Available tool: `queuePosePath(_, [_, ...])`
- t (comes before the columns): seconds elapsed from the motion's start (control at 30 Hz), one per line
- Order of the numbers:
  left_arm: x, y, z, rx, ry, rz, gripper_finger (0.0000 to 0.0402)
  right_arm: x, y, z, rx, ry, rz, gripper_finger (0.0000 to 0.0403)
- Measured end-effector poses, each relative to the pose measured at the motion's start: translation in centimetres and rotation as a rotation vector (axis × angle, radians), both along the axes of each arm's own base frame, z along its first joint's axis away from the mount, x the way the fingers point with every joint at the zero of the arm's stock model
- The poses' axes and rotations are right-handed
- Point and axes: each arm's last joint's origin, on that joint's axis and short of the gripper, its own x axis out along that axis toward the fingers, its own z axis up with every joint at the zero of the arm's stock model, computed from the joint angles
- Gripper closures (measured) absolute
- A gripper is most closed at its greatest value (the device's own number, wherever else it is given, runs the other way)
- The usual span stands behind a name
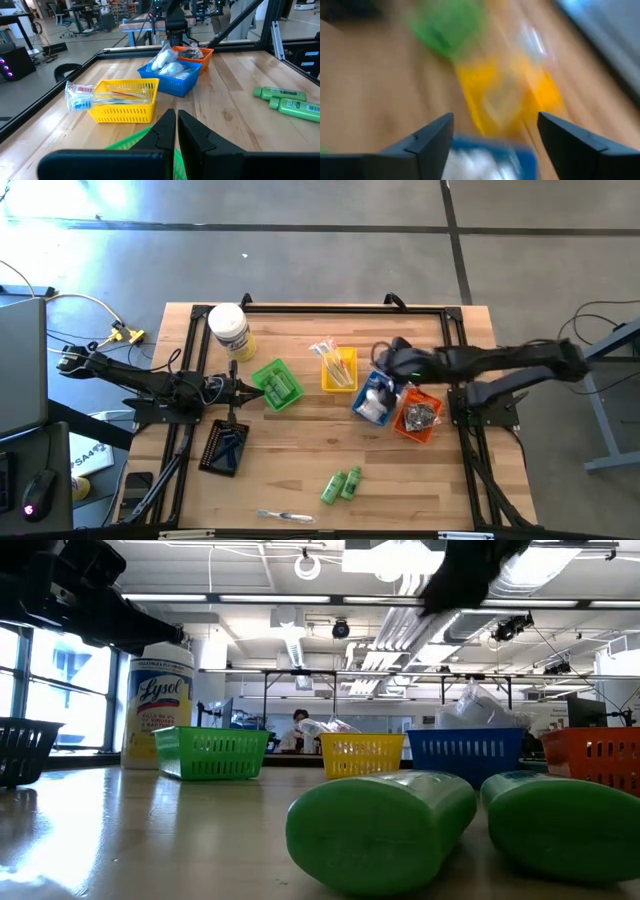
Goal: Pick & Place Travel size toiletries
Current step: Put the left shampoo into the green bin
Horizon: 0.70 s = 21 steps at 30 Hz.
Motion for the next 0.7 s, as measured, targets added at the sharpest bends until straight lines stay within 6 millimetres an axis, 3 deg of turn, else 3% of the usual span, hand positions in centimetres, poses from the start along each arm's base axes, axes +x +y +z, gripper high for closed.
queuePosePath(0.17, [0.0,0.0,-0.1,0.002,0.007,0.004,0.0385,-2.8,2.1,2.9,-0.047,-0.431,0.166,0.0192])
queuePosePath(0.3, [0.0,0.0,-0.2,0.004,0.017,0.003,0.0385,-6.1,2.2,2.5,-0.019,-0.601,0.196,0.0258])
queuePosePath(0.43, [0.0,0.0,-0.2,0.005,0.021,0.003,0.0385,-8.5,2.3,0.6,0.025,-0.752,0.261,0.0326])
queuePosePath(0.57, [0.0,0.0,-0.1,-0.020,0.010,0.005,0.0385,-9.9,2.6,-2.8,0.043,-0.844,0.305,0.0387])
queuePosePath(0.7, [0.0,0.0,-0.1,-0.040,0.010,0.006,0.0385,-10.3,2.6,-5.9,0.059,-0.870,0.301,0.0395])
